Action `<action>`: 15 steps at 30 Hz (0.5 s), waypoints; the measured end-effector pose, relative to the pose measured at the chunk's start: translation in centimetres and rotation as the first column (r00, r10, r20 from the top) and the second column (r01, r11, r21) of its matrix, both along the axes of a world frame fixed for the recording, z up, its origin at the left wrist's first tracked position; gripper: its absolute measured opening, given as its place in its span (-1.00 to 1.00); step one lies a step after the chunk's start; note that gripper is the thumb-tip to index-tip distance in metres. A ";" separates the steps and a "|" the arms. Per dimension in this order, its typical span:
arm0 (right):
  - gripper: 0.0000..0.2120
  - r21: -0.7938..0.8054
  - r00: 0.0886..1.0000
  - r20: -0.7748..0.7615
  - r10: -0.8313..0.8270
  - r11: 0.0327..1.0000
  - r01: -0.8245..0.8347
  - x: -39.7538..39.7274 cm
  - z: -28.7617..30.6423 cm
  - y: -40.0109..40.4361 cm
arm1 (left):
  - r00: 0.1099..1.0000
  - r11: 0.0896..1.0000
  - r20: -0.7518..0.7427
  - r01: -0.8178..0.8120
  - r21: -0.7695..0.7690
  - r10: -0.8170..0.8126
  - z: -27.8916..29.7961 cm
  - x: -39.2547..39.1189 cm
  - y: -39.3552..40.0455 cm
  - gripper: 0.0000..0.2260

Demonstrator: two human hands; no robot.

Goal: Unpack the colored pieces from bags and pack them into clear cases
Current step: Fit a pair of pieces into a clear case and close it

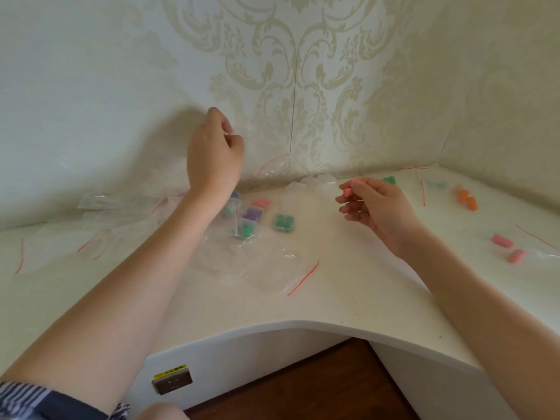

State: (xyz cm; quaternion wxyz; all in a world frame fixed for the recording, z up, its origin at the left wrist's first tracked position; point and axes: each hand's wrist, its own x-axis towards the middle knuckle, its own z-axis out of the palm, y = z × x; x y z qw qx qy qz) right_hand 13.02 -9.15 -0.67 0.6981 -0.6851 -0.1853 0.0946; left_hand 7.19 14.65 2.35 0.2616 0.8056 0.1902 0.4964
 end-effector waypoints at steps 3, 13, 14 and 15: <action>-0.79 0.005 0.998 -0.063 -0.011 1.000 0.012 0.0 0.0 -0.1 | 0.989 0.989 -0.045 -0.140 0.055 0.143 0.3 -0.3 0.4 -0.89; -0.61 -0.071 0.965 -0.184 -0.185 0.982 0.175 0.4 -0.1 -0.3 | 0.979 0.846 -0.089 0.205 0.492 -0.185 0.7 -0.4 -1.7 -0.81; -0.61 -0.090 0.968 -0.175 -0.181 0.982 0.168 0.4 -0.1 -0.2 | 0.936 0.831 -0.237 0.343 0.437 -0.262 0.3 -0.2 -2.4 -0.82; -0.61 -0.108 0.971 -0.164 -0.175 0.981 0.158 0.4 -0.1 -0.2 | 0.864 0.818 -0.401 0.452 0.355 -0.304 -0.3 0.0 -2.9 -0.81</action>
